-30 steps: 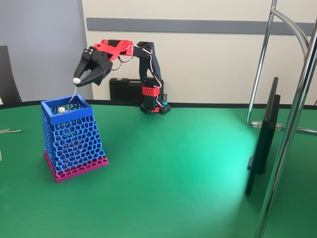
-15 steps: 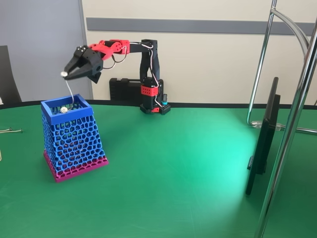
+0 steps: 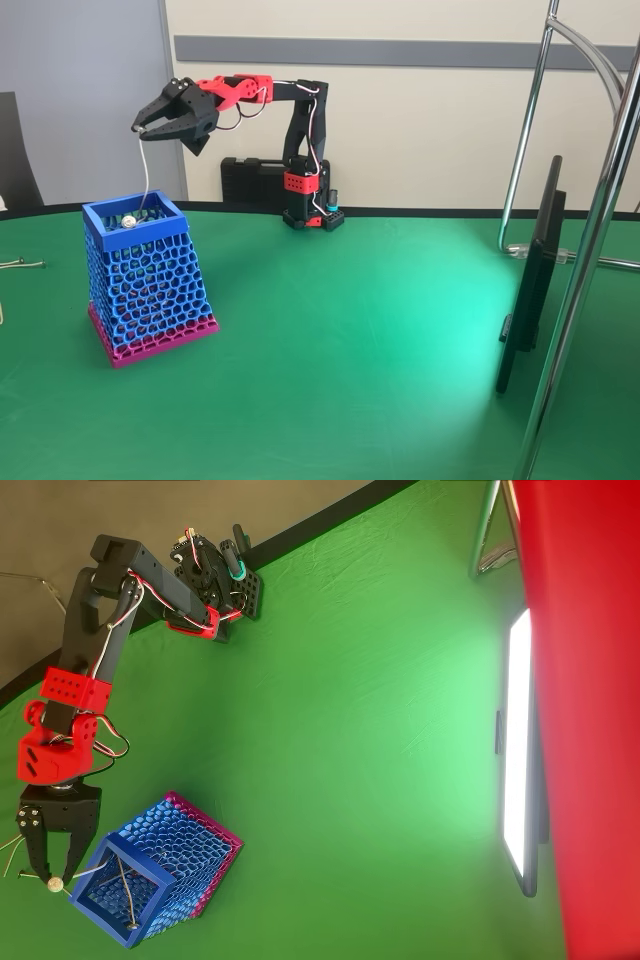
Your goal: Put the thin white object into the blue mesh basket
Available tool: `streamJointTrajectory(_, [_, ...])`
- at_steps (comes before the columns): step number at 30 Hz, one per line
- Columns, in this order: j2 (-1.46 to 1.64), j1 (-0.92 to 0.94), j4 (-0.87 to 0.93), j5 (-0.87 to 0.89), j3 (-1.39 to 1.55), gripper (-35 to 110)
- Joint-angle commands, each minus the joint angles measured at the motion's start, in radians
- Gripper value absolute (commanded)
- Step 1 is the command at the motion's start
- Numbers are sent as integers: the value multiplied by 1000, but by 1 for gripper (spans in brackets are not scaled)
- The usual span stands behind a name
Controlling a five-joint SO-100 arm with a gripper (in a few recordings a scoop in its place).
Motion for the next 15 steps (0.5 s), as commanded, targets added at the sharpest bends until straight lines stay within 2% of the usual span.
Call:
streamJointTrajectory(1, [31, 6, -23, -11, 3, 11])
streamJointTrajectory(15, [60, 61, -221, -175, 250, 12])
